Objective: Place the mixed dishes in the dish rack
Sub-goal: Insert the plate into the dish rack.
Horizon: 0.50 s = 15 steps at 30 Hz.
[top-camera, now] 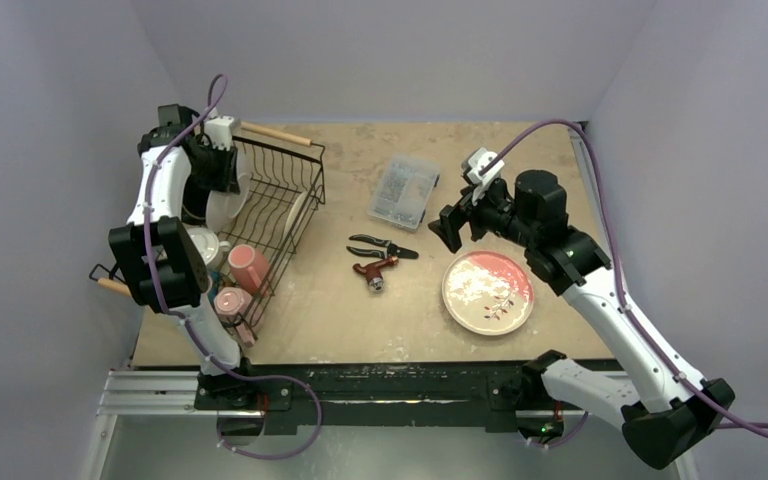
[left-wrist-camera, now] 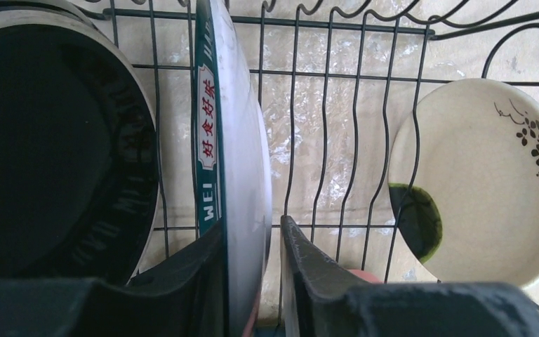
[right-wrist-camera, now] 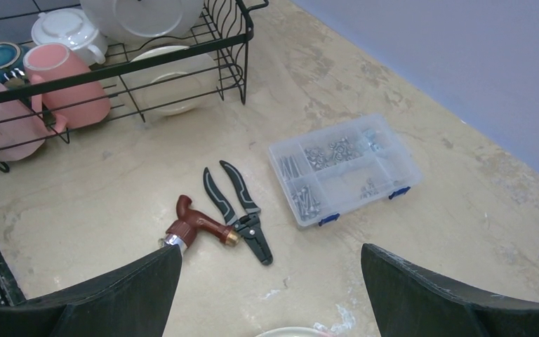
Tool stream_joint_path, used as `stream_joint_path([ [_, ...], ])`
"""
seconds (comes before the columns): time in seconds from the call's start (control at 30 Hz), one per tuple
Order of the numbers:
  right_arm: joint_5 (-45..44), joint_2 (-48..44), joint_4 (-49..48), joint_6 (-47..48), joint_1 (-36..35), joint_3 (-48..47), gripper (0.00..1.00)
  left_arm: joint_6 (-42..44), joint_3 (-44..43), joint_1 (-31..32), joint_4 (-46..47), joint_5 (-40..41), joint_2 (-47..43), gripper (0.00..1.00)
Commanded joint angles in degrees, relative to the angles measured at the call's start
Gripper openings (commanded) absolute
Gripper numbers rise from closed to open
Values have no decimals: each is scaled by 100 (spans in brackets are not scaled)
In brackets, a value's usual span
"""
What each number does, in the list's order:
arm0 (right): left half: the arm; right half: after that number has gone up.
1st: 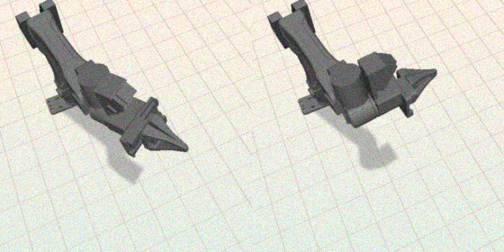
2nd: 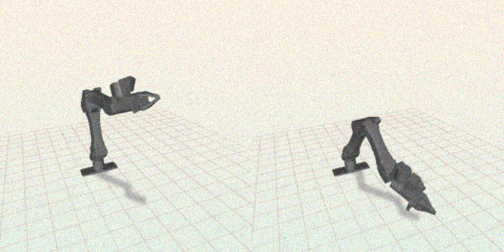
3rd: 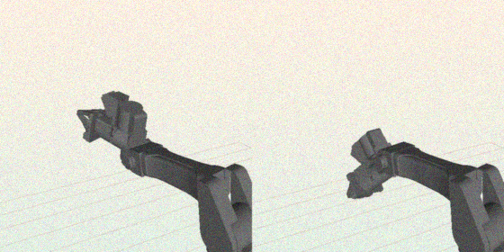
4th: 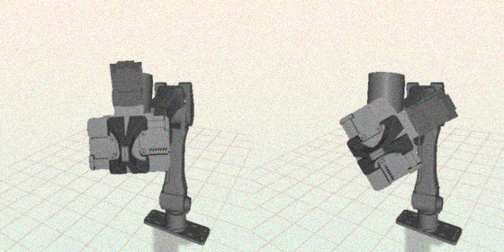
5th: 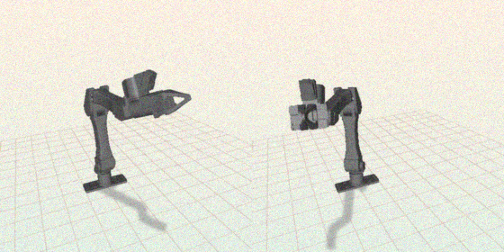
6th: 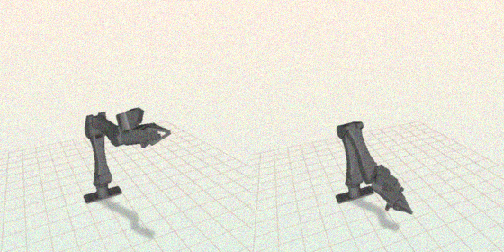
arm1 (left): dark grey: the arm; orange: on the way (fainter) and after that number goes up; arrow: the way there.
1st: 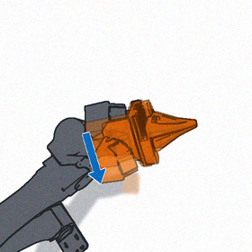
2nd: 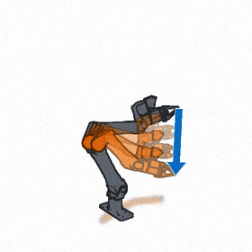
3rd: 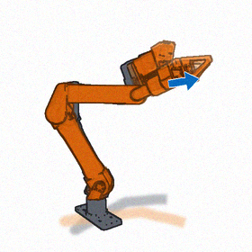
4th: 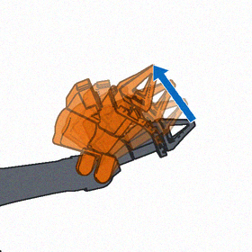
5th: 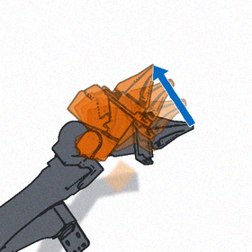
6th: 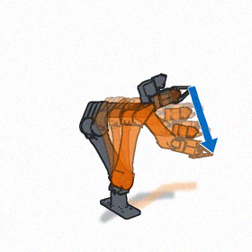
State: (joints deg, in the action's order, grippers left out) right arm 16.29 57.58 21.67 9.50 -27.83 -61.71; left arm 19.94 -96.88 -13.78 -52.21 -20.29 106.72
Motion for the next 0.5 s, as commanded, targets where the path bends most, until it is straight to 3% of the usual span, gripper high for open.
stream_joint_path([
  [0.0, 209, 39, -197, 80, 27, -226, 99, -271, -184, -117, 184, -5, -63, 29],
  [0.47, 277, 191, -325, -249, 29, -324, 99, -730, -144, -317, 476, 1121, -392, 40],
])
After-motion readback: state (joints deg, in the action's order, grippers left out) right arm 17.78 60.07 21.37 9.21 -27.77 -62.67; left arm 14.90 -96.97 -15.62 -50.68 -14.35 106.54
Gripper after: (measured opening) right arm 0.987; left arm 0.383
